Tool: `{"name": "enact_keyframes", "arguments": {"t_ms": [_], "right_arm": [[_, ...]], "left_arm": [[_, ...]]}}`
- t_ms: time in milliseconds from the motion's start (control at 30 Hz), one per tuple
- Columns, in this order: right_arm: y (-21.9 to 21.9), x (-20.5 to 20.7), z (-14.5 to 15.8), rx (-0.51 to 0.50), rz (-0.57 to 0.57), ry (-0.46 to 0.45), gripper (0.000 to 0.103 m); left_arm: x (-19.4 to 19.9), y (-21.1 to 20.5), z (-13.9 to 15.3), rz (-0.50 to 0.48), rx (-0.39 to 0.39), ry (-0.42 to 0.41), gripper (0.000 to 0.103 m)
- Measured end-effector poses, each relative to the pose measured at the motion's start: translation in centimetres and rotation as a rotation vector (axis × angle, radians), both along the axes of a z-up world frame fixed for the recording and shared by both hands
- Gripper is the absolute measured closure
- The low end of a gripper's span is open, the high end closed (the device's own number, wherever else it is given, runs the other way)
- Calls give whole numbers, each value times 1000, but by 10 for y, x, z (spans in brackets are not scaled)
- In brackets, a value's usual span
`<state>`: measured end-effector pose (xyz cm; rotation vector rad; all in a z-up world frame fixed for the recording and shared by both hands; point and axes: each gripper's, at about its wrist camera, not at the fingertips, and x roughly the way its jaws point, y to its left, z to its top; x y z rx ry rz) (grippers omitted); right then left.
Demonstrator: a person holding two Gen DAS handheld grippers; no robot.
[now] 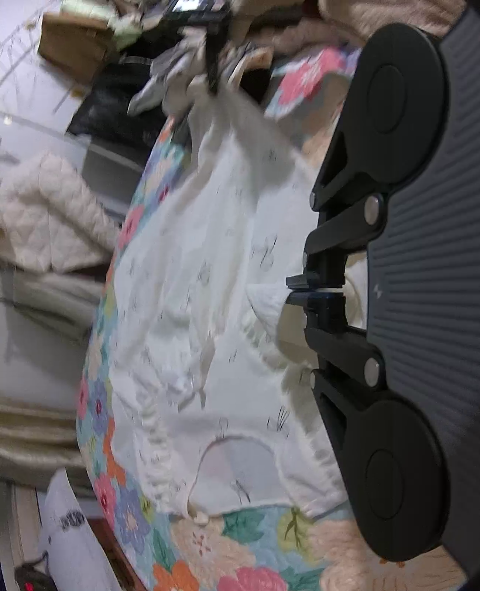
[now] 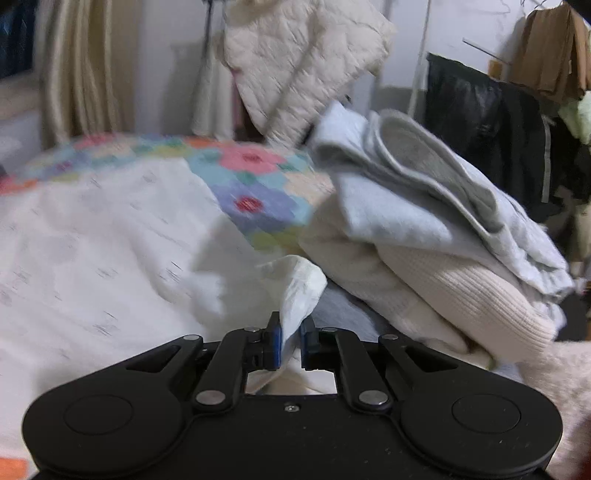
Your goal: Fold clothes
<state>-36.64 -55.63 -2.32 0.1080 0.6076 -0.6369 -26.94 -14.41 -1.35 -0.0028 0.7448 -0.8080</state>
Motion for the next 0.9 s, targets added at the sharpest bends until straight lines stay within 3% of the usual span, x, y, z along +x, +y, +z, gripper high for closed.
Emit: {"name": "enact_keyframes", "arguments": {"t_ms": [67, 167, 233, 333, 433, 500, 733, 900], "right_arm": [[6, -9, 14, -30, 37, -71, 98], [8, -28, 33, -139, 31, -67, 99], [-7, -40, 34, -96, 7, -76, 99], [-29, -49, 19, 13, -40, -69, 99], [-28, -45, 14, -1, -45, -34, 99], [-24, -43, 16, -15, -33, -41, 99], [-20, -36, 13, -11, 23, -79, 99], [-16, 1, 42, 25, 102, -111, 98]], "left_arm": [[-15, 1, 17, -26, 4, -1, 102], [-46, 2, 51, -79, 68, -77, 102], [-58, 5, 57, -103, 89, -84, 102], [-55, 10, 35, -91, 92, 4, 102], [-41, 12, 8, -69, 53, 117, 102], [-37, 12, 3, -64, 35, 125, 102], [-28, 20, 28, -17, -75, 11, 102], [-6, 16, 32, 34, -94, -48, 102]]}}
